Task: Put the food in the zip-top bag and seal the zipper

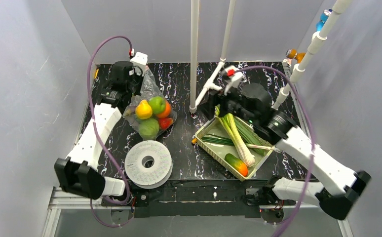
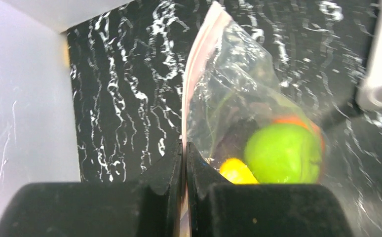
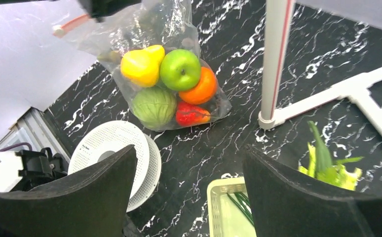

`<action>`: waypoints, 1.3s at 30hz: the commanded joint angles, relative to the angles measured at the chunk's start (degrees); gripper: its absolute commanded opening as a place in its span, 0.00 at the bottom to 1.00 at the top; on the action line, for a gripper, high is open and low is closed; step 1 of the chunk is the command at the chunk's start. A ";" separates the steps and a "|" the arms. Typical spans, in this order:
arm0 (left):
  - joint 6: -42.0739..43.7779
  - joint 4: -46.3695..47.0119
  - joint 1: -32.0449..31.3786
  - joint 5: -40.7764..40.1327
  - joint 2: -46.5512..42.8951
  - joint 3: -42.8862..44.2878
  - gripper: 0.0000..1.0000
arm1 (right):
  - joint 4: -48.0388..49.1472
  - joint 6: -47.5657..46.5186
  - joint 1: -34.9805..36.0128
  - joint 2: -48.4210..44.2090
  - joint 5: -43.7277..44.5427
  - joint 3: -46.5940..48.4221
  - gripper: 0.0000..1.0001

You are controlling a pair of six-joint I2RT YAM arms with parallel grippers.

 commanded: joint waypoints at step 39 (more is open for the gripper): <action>-23.27 8.55 3.81 3.11 -39.60 7.67 0.98 | -24.55 -4.73 -0.15 -35.89 30.83 7.09 0.98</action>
